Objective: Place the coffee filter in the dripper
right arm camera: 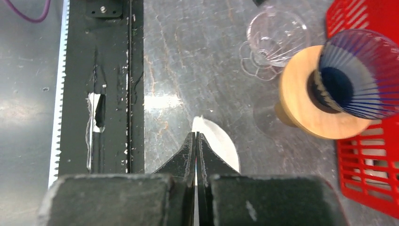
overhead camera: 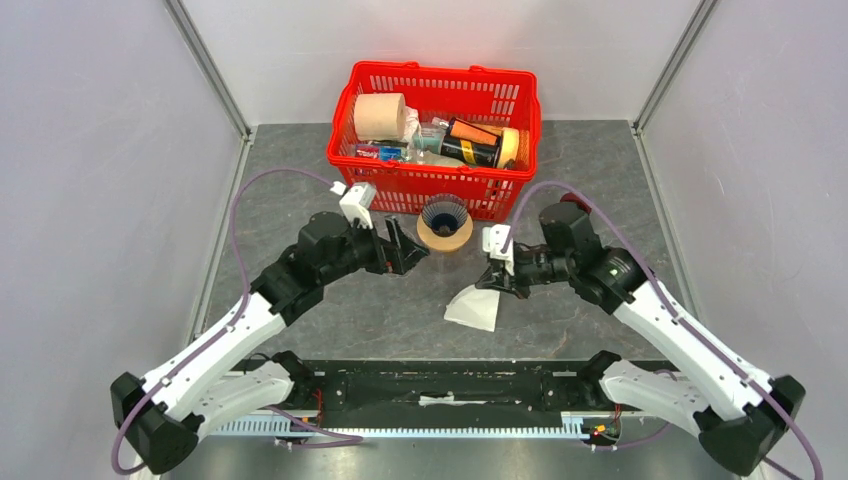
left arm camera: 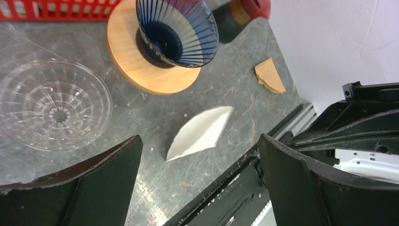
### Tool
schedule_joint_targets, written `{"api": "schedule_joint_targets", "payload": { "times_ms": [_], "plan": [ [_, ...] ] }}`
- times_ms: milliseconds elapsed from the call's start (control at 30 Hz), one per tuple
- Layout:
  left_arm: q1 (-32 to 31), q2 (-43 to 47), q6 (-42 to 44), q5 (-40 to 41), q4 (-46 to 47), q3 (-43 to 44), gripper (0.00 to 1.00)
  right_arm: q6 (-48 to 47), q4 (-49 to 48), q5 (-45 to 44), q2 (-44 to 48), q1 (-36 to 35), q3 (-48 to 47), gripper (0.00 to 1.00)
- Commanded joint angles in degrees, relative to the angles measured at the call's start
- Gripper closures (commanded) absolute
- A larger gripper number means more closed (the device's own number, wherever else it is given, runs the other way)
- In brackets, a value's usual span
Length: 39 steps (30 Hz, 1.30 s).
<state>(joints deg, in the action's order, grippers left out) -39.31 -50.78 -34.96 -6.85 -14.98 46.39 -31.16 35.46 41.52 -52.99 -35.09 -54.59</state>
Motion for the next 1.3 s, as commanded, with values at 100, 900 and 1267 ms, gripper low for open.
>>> {"api": "schedule_joint_targets", "payload": {
  "times_ms": [100, 900, 1267],
  "plan": [
    [-0.15, -2.47, -1.73, -3.73, -0.53, 0.16, 0.0, 17.18, -5.85, -19.88, -5.18, -2.83, -2.0, 0.71],
    [-0.15, 12.25, -4.15, 9.73, -9.18, -11.29, 0.0, 61.33, -4.46, -65.61, -24.44, -29.35, 8.8, 0.03],
    [-0.19, 14.0, -4.18, 11.65, -10.55, -10.89, 0.0, 63.16, -12.66, -65.13, -30.52, -30.92, 13.02, 0.03]
  ]
}}
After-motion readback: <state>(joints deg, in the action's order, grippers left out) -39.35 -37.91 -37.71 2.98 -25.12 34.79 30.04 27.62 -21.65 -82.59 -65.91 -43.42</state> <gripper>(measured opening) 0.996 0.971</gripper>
